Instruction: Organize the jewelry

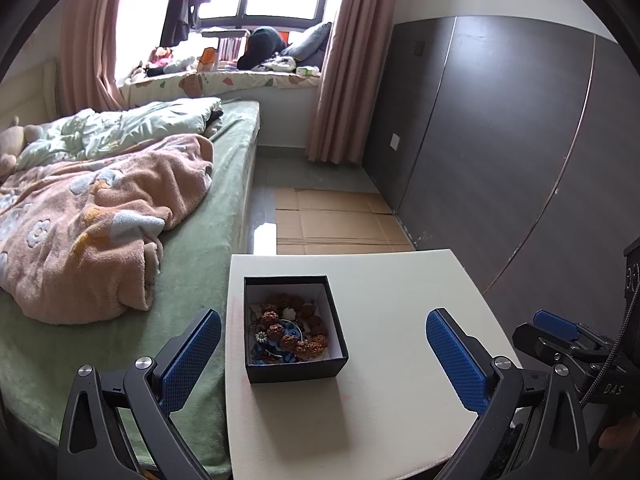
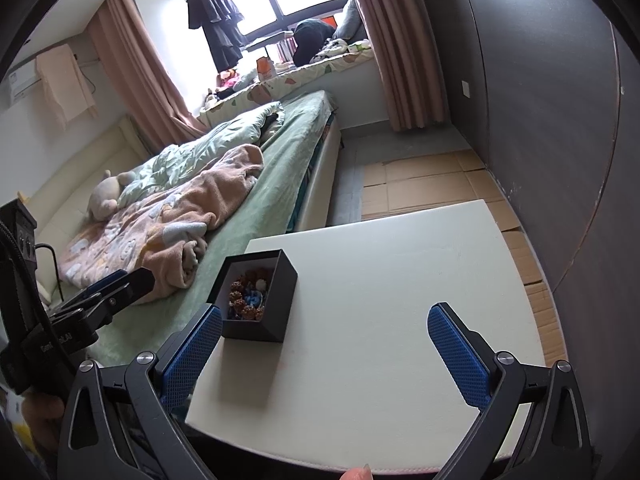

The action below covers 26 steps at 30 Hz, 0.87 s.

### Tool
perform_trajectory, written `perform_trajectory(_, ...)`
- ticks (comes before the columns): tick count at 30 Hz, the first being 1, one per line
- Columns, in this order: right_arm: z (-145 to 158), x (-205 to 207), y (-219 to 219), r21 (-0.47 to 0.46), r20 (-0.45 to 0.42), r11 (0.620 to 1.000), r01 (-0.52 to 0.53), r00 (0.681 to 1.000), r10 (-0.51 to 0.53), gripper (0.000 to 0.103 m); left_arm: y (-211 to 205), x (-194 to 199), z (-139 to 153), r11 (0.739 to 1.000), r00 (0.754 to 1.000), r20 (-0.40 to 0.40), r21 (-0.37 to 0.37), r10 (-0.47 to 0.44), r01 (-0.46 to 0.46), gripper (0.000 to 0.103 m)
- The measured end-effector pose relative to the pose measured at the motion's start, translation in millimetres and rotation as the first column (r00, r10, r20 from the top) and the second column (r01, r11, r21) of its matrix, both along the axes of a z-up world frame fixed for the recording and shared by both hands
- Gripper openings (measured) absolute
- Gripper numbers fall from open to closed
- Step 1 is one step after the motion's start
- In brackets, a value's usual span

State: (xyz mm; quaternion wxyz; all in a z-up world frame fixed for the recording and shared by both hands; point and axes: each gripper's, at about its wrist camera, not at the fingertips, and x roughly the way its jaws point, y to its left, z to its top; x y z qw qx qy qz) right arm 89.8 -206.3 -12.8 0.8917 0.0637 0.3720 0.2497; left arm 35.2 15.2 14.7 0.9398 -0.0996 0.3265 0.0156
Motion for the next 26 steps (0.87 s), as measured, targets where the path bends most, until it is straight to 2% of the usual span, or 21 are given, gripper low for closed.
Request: perform_trajectory(26,0.0,-4.1,1.1,-0.009,0.009,1.0,-0.002,1.0,0.002,0.103,-2.8,0.3,1.5,1.0,1.0,-0.002,0.017,-0.003,0.003,0.102)
